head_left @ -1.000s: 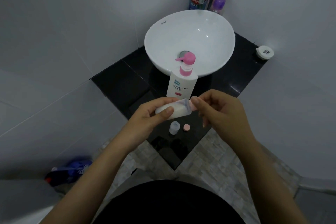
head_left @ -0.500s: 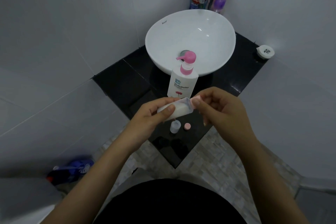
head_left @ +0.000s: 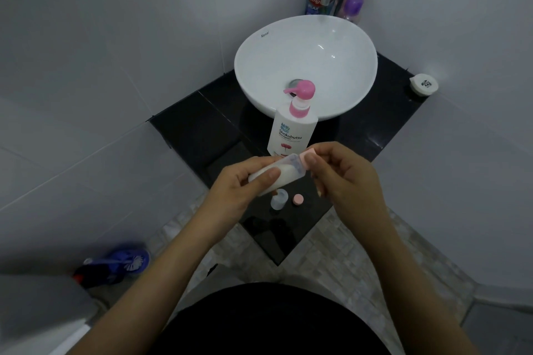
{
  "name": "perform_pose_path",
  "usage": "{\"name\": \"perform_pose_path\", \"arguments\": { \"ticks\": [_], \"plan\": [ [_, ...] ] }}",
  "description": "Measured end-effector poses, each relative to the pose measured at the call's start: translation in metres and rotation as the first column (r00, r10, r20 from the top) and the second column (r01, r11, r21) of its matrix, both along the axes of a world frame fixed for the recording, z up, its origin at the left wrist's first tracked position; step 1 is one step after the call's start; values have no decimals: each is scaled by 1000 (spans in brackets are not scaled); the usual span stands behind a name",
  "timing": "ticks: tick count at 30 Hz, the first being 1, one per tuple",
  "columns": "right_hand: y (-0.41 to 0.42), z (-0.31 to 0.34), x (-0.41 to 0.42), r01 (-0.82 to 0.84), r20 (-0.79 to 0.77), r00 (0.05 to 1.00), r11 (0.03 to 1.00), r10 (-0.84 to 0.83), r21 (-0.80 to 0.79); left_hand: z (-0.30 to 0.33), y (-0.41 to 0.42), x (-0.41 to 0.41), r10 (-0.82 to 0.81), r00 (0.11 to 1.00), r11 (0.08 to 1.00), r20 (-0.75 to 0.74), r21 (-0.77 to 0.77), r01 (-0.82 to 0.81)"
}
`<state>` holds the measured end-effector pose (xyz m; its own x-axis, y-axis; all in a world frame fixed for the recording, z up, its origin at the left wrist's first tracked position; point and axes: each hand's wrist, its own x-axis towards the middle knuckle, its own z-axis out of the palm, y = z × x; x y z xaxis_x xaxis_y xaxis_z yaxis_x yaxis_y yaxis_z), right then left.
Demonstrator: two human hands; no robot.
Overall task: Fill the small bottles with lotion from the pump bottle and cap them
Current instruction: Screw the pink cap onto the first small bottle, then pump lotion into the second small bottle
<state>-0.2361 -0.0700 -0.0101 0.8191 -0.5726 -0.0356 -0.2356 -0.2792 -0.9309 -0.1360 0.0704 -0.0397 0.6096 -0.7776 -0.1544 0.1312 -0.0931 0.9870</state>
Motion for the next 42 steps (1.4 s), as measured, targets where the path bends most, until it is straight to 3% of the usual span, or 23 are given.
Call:
{"name": "perform_pose_path", "arguments": {
  "ticks": [11,19,28,32,42],
  "plan": [
    [8,-12,3,132,4,991,989,-133,73,-3,1,-2,17,984,1000,178,17,-20],
    [3,-19,3,-46,-63,997,995,52,90,-29,9,11,-154,921,947,358,319,35],
    [-5,-34,-6,120,-184,979,982,-93,145,-99,-1,26,-59,945,905,323,416,-86],
    [-7,-41,-15,141,-259,960,980,-102,138,-128,-3,31,-73,944,894,322,440,-82],
    [-6,-49,-18,146,-284,954,979,-100,145,-158,-7,39,-85,930,900,359,427,-82]
  ]
}}
